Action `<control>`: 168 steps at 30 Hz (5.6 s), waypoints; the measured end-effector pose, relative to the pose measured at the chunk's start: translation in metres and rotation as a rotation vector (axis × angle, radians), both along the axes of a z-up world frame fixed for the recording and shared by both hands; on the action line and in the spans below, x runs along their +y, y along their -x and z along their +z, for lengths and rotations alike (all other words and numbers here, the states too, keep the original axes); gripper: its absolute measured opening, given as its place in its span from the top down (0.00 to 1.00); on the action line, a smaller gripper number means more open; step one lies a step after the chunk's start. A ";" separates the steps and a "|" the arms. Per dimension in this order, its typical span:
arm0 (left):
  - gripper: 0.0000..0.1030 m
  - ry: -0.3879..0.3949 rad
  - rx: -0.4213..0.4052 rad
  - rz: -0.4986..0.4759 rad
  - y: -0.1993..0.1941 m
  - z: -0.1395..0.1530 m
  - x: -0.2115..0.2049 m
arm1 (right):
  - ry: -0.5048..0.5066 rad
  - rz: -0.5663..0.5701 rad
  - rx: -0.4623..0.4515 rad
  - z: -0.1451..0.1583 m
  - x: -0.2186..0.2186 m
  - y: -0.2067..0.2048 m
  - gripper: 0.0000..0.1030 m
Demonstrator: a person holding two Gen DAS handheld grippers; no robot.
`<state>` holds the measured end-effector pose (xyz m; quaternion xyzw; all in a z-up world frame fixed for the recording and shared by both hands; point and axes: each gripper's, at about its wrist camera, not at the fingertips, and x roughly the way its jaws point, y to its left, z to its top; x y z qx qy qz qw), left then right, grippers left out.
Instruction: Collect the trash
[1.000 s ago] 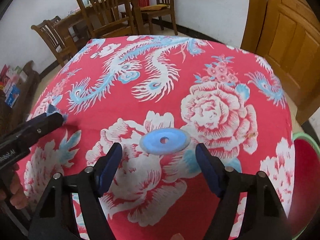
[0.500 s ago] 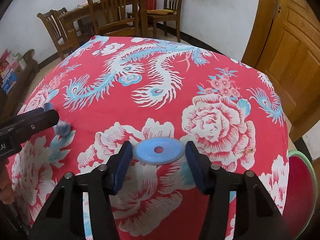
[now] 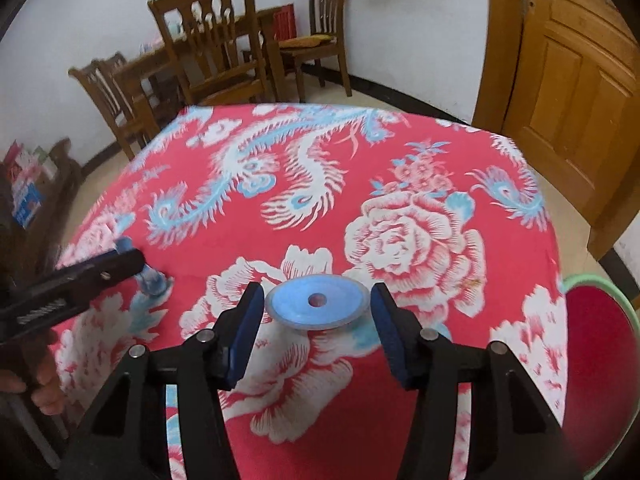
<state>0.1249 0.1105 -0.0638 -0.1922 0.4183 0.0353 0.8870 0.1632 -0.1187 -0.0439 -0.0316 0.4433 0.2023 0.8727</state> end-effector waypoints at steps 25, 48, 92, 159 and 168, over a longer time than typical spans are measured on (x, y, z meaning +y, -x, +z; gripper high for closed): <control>0.33 0.035 -0.021 0.032 0.003 -0.007 0.009 | -0.139 -0.075 0.042 0.008 -0.039 0.032 0.44; 0.89 0.041 -0.080 -0.028 0.012 0.022 -0.020 | -0.184 -0.116 -0.016 0.029 -0.072 0.051 0.44; 0.89 0.001 -0.125 -0.451 -0.029 0.067 -0.222 | -0.196 -0.534 -0.013 0.016 -0.268 0.079 0.44; 0.38 -0.120 -0.120 -0.495 0.008 0.057 -0.254 | -0.238 -0.549 -0.063 0.044 -0.258 0.118 0.34; 0.31 -0.145 -0.121 -0.377 0.026 0.065 -0.210 | -0.217 -0.485 -0.079 0.055 -0.216 0.127 0.30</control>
